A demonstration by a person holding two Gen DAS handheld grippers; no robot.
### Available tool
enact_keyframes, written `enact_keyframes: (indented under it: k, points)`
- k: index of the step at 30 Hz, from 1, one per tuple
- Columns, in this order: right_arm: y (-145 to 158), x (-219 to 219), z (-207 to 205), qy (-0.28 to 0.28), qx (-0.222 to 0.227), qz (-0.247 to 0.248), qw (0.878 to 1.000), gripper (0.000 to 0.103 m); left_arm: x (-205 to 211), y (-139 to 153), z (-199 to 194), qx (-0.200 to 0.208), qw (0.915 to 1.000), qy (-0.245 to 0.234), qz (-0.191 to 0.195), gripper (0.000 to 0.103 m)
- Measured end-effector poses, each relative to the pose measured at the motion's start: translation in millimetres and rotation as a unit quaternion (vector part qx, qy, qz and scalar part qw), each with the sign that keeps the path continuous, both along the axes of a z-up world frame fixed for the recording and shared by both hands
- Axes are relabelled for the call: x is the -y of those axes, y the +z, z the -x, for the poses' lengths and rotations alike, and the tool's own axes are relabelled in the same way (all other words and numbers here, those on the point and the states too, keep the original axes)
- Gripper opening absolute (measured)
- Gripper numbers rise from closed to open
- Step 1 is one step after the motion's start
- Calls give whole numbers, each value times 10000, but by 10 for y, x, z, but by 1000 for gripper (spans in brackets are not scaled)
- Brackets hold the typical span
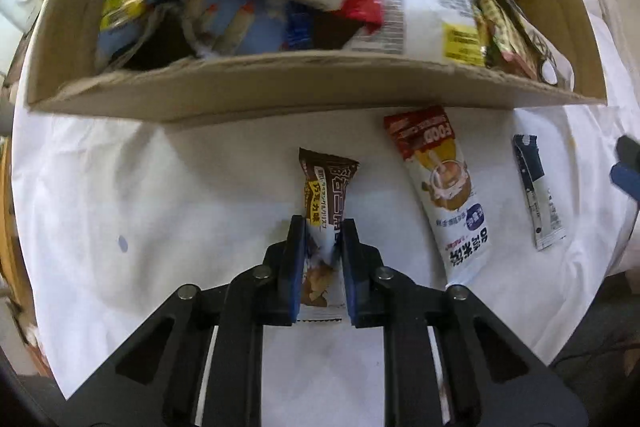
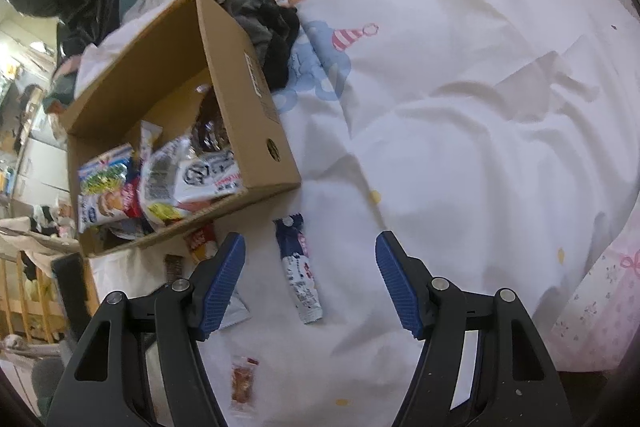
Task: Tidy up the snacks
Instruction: 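Grasp the brown chocolate bar with the left tool while the right tool grasps the blue-white bar, then carry the chocolate bar over the box with the left tool while the right tool carries the blue-white bar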
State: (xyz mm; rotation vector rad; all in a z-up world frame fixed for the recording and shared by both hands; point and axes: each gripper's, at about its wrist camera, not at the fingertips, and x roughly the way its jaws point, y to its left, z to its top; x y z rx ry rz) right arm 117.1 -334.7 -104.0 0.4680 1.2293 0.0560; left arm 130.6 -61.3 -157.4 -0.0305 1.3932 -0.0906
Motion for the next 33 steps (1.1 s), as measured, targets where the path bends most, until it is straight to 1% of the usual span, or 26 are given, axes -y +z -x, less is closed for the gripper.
enact_keyframes:
  k: [3,7,10,12,15,19,24,25,26,27,28,30,33]
  points:
    - [-98,-91,-42,158,-198,198,9995,70,-77,66,70,26,10000,74,-53,14]
    - [-230,-269,-94,491,-421,401,9971,70,-194,173,158,27,9997,238,101,14]
    - [-347,-459,-135,800,-606,616,9930,70,-256,250,186,75,9994,333,85,14]
    - [-396,-565,-159,961,-676,801,9898,70,-296,250,171,33,9992,388,119,14]
    - [-477,-659,-182,1106,-782,1034,9854,70,-400,244,106,81,9988,473,57,14]
    - [-531,-716,-193,1166,-755,1363,9809,69,-261,313,127,238,9989,415,-3,14]
    - [-585,-795,-153,1346,-736,1686,9737,57,-247,360,103,267,9987,437,-27,14]
    - [-588,-800,-143,1370,-729,1740,9724,49,-247,361,117,275,9986,451,-36,14]
    - [-585,-801,-127,1395,-708,1827,9706,38,-250,367,116,292,9985,464,-55,14]
    - [-586,-801,-115,1420,-703,1879,9693,32,-259,369,118,302,9984,470,-71,14]
    - [-589,-796,-94,1434,-694,1907,9686,21,-279,376,98,305,9984,480,-74,14]
    - [-578,-787,-65,1467,-659,1920,9681,19,-370,402,113,303,9983,499,-76,14]
    - [-547,-768,6,1493,-588,1789,9707,19,-438,395,148,318,9980,534,-101,14]
